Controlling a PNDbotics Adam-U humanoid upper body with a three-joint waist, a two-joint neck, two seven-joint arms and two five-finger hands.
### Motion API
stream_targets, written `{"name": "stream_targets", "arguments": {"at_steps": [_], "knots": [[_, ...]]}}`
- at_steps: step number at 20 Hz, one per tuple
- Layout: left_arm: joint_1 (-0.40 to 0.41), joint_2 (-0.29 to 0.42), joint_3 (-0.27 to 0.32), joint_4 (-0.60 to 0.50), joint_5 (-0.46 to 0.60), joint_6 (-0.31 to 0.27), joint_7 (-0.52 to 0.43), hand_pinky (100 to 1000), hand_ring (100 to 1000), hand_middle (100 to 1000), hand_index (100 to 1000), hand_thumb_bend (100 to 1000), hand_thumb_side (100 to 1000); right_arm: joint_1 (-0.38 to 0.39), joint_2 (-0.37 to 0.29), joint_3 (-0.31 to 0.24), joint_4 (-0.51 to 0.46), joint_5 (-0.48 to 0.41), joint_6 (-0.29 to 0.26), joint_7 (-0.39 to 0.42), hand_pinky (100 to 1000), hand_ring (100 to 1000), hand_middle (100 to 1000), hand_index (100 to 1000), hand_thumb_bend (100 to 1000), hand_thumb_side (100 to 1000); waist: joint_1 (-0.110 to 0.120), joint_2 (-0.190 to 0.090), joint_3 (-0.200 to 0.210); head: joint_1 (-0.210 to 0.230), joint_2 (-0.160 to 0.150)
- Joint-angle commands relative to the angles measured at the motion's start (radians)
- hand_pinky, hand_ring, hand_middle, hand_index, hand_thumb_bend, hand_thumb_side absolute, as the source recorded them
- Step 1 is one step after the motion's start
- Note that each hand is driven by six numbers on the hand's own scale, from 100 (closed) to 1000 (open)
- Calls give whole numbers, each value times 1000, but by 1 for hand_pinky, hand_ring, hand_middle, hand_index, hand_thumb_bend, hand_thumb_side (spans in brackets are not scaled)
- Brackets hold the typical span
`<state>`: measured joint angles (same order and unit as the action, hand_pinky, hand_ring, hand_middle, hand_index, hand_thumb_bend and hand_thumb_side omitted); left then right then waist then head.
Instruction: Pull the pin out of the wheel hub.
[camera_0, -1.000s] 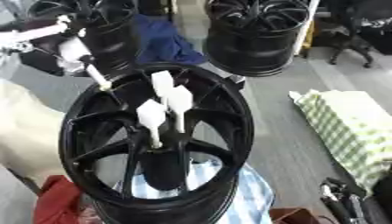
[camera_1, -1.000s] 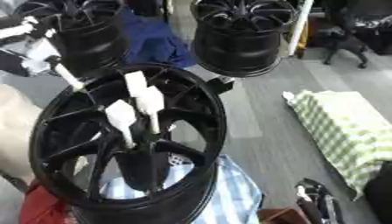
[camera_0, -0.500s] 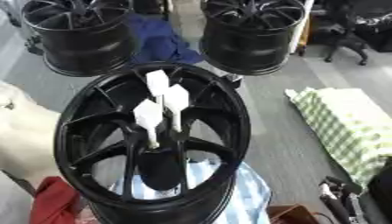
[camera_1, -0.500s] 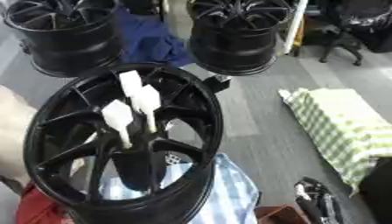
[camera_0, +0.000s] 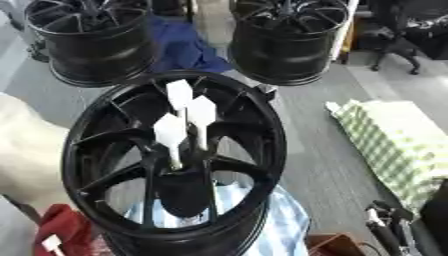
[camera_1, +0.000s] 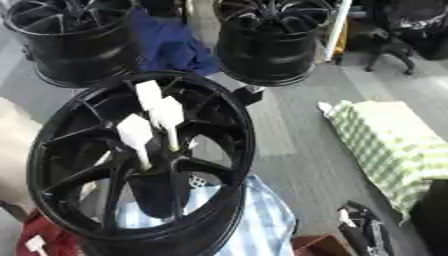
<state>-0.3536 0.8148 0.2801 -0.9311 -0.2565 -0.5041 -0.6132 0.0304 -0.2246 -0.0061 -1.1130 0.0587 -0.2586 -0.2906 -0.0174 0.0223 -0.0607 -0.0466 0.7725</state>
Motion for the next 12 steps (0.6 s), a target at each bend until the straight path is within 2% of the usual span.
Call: {"name": "stream_targets", "arguments": {"at_steps": [1,2,8,12], "knots": [[37,-47,70,-96,55,-13,18,782,757,766,909,146,836,-10,-19,-3,-12,-3,-1,1,602,545,538,791,100,521,-1,-1,-1,6,-3],[55,-73,81,-122,70,0,33,769,746,753,900,100,831,-11,-18,-3,-13,-4,-2,2,603,546,538,791,100,521,-3,1,-2,7,-3],[144,-231,156,-243,168,96,131,705,658,655,839,100,783,-18,-8,-2,-16,-7,-1,4,602,545,538,791,100,523,-17,8,-5,22,-3],[171,-348,199,-270,240,167,203,678,608,602,810,100,753,-21,-4,0,-13,-9,0,6,601,545,537,791,100,521,-26,7,-5,21,-3]]}}
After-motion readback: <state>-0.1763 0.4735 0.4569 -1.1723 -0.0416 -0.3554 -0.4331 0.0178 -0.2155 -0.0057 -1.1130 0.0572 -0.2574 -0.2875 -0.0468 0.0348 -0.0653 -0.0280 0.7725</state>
